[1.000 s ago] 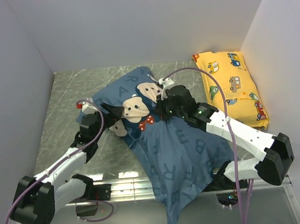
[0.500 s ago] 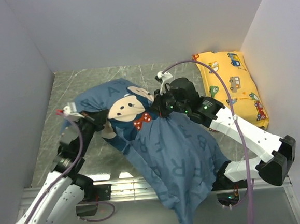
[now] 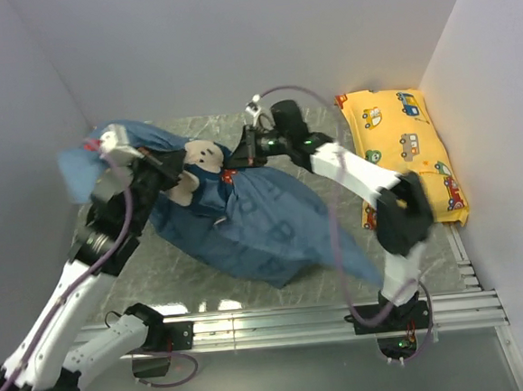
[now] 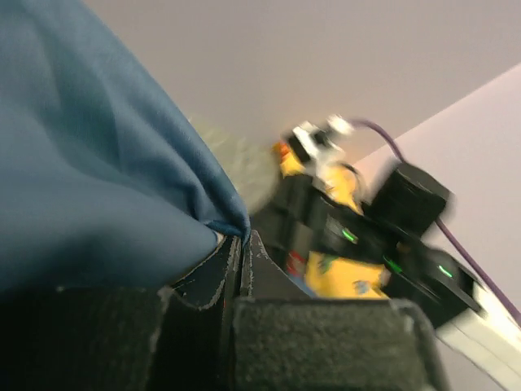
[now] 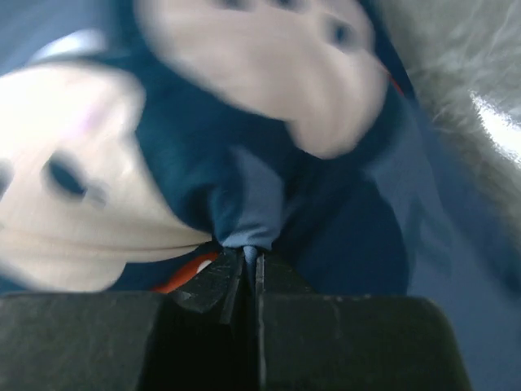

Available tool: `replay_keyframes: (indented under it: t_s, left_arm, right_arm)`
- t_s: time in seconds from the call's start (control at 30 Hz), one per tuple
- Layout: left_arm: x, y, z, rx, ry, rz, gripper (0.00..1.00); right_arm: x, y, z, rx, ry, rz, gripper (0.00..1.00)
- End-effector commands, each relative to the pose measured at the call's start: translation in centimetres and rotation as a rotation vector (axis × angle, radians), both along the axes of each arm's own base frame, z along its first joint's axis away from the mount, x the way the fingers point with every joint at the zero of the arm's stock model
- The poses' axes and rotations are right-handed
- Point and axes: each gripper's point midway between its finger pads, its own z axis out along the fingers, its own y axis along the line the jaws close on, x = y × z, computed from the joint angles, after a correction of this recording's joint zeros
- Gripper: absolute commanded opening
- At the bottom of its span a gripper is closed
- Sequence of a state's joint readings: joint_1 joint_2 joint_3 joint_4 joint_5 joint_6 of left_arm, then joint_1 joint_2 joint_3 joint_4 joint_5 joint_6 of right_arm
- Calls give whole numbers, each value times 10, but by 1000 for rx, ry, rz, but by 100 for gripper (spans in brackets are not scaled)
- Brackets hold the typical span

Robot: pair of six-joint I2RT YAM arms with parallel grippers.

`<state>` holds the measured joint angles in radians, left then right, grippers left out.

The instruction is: Remove the pillowcase from the pillow

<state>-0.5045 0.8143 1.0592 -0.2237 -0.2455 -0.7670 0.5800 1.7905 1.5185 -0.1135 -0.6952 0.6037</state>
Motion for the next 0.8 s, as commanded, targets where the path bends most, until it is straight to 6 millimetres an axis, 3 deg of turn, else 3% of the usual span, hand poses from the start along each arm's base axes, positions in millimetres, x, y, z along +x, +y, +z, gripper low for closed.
replay_keyframes:
  t_s: [0.0, 0.03, 0.07, 0.13, 0.23, 0.3, 0.33, 0.37, 0.43, 0.53, 0.6, 0.63, 0.7, 0.77]
  left_arm:
    - [7, -38, 29, 15, -16, -95, 1]
    - [5, -35, 37, 16, -27, -85, 0]
    - [22, -42, 21, 49, 23, -65, 1]
    - [42, -36, 14, 78, 53, 26, 0]
    - [88, -40, -17, 159, 131, 111, 1]
    - [114, -27, -33, 173, 194, 148, 0]
    - [125, -25, -31, 154, 207, 151, 0]
    - [145, -12, -53, 173, 262, 196, 0]
    - [164, 2, -69, 169, 311, 236, 0]
    - [196, 27, -135, 186, 469, 291, 0]
    - [206, 41, -165, 166, 546, 286, 0]
    - [211, 44, -191, 158, 606, 289, 0]
    - [214, 48, -212, 146, 653, 278, 0]
    - [212, 46, -231, 145, 684, 268, 0]
  right_arm:
    - [8, 42, -65, 80, 252, 140, 0]
    - [6, 51, -73, 84, 263, 149, 0]
    - [-8, 64, -77, 89, 273, 201, 0]
    - [-17, 75, -87, 80, 276, 228, 1]
    - [-35, 89, -90, 87, 308, 306, 2]
    - [-46, 90, -87, 97, 329, 365, 3]
    - [-49, 90, -84, 97, 322, 379, 4]
    - [-51, 89, -82, 95, 314, 387, 7]
    - [-55, 85, -73, 86, 297, 389, 11]
    - [-43, 72, -55, 89, 263, 337, 26]
    - [-38, 64, -34, 118, 245, 313, 37]
    - [-30, 58, -26, 127, 229, 284, 40]
    - [-18, 44, -9, 95, 181, 206, 48]
    - [12, 20, -5, 25, 124, 38, 55]
